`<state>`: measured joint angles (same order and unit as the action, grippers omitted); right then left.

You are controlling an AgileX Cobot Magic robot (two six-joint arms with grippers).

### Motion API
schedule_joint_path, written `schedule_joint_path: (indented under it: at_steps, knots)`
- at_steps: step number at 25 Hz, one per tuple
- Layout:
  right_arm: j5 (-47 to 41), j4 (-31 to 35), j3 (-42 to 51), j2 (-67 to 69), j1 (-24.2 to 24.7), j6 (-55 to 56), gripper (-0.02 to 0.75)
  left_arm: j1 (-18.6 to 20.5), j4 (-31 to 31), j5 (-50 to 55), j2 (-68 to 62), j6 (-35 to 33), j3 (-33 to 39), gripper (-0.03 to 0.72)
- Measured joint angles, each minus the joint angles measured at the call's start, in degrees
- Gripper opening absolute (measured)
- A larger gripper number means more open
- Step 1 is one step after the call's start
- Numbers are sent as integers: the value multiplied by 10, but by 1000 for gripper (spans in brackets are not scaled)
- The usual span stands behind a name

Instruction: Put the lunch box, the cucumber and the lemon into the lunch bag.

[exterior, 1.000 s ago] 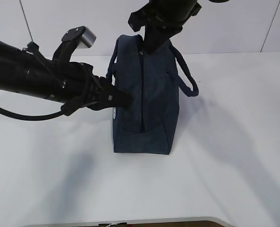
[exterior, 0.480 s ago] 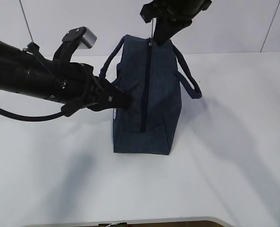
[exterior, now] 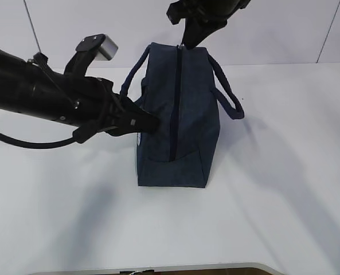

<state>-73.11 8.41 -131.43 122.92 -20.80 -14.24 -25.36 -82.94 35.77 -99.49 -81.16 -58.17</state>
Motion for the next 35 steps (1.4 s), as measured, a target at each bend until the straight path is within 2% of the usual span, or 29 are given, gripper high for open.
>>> schedule_joint_path:
  at_steps: [10,17,25,35]
  knots:
    - [10,-12,-59,43,4,0,5,0,32,3,0,0,0,-9]
    - [19,-8,-80,61,24,0,5,0,37,8,0,0,-1,-9]
    - [54,-6,-86,80,29,0,5,0,52,9,0,0,-3,-9]
    - [50,-26,-87,81,30,-4,5,4,52,9,0,0,-3,-9]
